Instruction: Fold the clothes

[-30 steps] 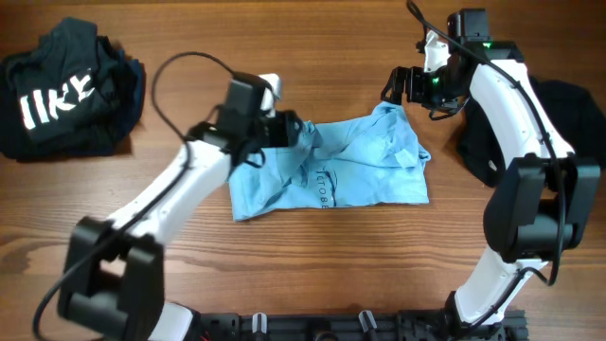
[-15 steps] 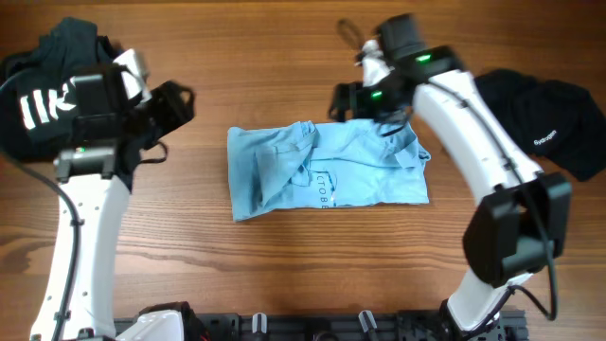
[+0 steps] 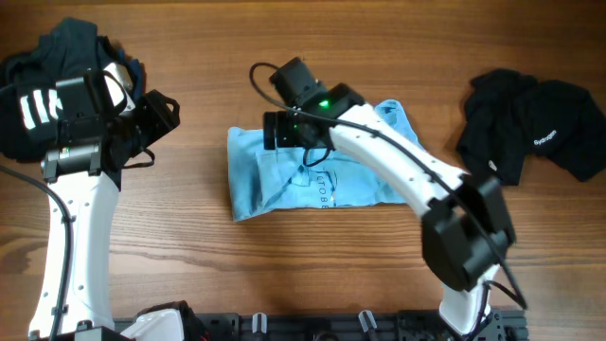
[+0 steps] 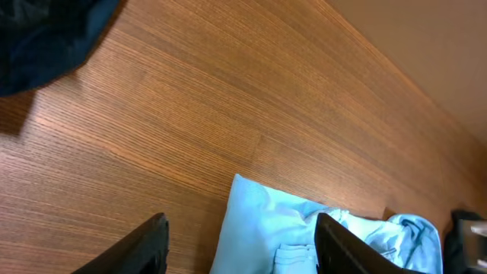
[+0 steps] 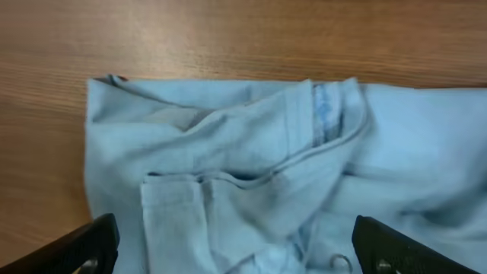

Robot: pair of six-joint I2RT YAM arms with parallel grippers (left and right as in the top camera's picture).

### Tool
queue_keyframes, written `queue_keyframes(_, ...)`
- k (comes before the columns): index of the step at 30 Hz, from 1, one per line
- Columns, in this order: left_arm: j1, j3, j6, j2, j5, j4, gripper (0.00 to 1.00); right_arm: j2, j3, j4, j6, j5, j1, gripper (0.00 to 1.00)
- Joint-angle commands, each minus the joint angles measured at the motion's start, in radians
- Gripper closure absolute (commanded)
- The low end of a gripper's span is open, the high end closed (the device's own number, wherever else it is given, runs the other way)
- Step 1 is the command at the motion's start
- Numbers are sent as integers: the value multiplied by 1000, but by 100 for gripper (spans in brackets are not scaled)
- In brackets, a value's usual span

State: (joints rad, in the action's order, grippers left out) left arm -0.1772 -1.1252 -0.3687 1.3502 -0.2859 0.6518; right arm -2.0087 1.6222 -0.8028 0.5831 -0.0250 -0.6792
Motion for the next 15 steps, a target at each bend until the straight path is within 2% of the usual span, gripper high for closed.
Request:
queue_keyframes(1,-4,-1,24,6,7,1,38,-45,3,47,3,26,-26,3)
queue_keyframes(5,-4,-1,24,6,19,1,38,-64,3,105,-63,30,-64,6)
queue_keyframes(10,-4,-1,25,6,34,9,37,-90,3,99,-97,102,-111,7)
queue_keyframes(15,-4,-1,25,6,65,23,36,-113,3,85,-159,116,-136,14)
